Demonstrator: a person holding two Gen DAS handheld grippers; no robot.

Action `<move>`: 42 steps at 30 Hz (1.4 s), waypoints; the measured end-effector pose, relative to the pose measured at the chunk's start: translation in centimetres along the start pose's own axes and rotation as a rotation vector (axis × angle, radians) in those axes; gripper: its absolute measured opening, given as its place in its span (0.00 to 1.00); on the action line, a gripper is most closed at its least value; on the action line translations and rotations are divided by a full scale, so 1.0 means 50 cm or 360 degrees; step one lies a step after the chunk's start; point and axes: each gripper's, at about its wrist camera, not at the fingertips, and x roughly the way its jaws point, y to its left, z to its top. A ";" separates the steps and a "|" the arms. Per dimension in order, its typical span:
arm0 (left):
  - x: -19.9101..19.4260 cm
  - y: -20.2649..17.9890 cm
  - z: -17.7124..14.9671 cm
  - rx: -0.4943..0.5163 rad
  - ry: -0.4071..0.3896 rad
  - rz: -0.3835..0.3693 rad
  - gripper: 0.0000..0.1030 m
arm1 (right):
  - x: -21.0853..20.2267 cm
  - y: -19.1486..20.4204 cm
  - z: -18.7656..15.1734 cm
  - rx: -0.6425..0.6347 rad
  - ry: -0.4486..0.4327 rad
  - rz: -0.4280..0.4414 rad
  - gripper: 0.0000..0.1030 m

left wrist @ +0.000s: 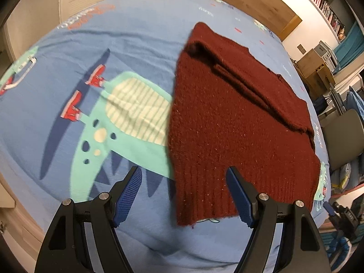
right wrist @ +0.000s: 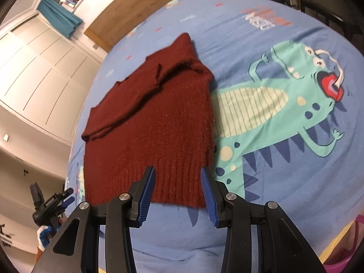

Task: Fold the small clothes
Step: 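Move both open tools to the sweater hem, then grasp the sweater hem with the right tool while the left tool grasps beside it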

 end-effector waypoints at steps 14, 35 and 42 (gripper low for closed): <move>0.069 0.021 -0.003 -0.0086 0.0163 -0.0077 0.69 | 0.098 -0.060 0.006 0.0086 0.0172 0.0021 0.41; 0.073 0.060 0.016 -0.0113 0.0267 -0.0362 0.69 | 0.158 -0.063 0.005 0.0090 0.0275 0.0153 0.43; 0.088 0.052 0.026 -0.0132 0.0295 -0.0460 0.69 | 0.173 -0.053 0.005 0.0122 0.0280 0.0217 0.46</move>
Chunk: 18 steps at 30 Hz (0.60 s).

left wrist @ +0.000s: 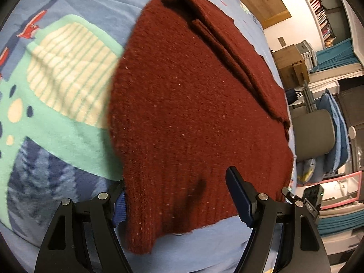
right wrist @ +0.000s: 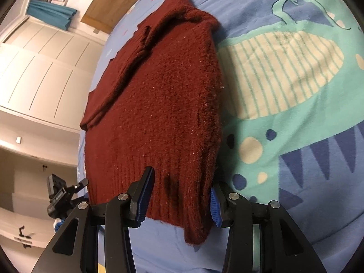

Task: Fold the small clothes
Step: 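Grasp the sweater hem with the right tool while the left tool grasps beside it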

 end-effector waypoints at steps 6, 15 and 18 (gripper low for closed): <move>0.000 0.007 0.006 -0.0054 0.0005 -0.0094 0.69 | 0.007 0.003 0.003 0.0009 0.0006 0.0050 0.47; -0.003 0.022 0.025 -0.0075 0.0007 -0.0142 0.69 | -0.023 -0.002 -0.001 -0.0021 0.0004 0.0084 0.47; -0.001 0.021 0.028 -0.0072 0.0008 -0.0142 0.69 | -0.040 -0.020 0.003 0.0019 -0.0049 0.0086 0.48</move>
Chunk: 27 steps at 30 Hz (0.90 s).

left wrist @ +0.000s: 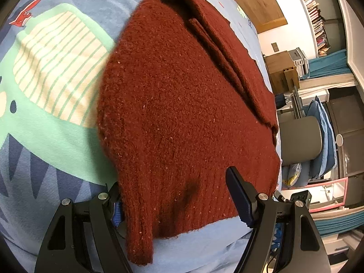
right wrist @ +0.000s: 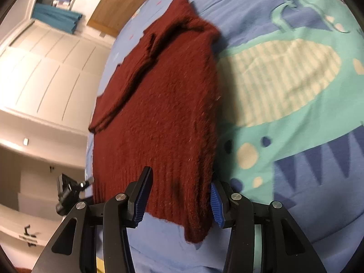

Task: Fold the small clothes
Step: 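Grasp the sweater hem with the right tool while the left tool grasps beside it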

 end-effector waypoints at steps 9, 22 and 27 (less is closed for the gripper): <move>0.008 -0.017 -0.010 -0.0022 -0.0017 -0.0028 0.69 | 0.014 -0.011 0.006 0.0041 0.0057 0.0095 0.52; 0.019 -0.026 -0.011 0.0007 -0.0004 -0.0083 0.64 | 0.049 0.007 -0.002 0.0014 0.0111 0.0136 0.51; 0.017 -0.026 -0.016 -0.0001 0.0001 -0.0142 0.56 | 0.061 0.017 -0.004 -0.0007 0.0134 0.0133 0.49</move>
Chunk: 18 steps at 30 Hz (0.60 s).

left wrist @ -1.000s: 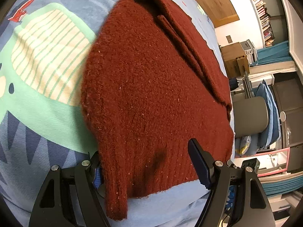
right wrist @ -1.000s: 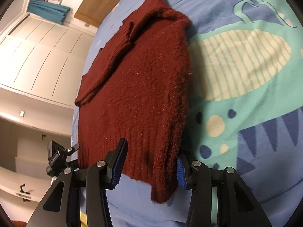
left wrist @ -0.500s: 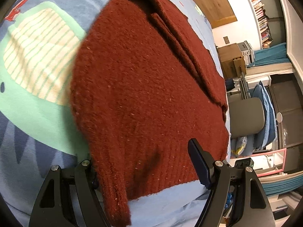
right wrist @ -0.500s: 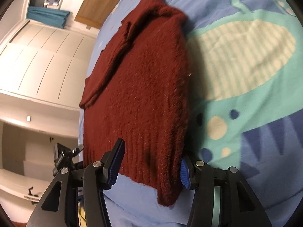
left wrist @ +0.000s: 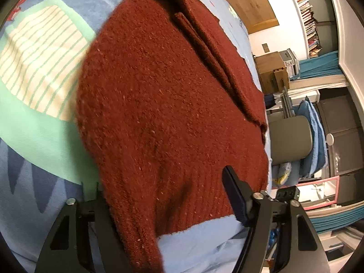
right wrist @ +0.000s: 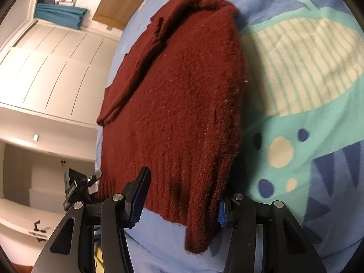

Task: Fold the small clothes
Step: 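Grasp the sweater hem with the right tool while the left tool grasps beside it, then lift the hem with both tools and fold it toward the collar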

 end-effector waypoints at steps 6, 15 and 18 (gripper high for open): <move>-0.004 0.005 -0.005 -0.0006 0.0008 -0.0008 0.44 | 0.010 0.003 0.005 0.0002 0.0015 0.0013 0.38; -0.013 0.016 -0.006 -0.0037 -0.0021 0.0034 0.19 | 0.002 -0.008 0.009 0.0050 0.0000 0.0046 0.16; -0.016 0.015 -0.008 -0.0020 -0.0024 0.0045 0.10 | -0.010 0.011 0.012 0.0017 -0.0022 0.0149 0.13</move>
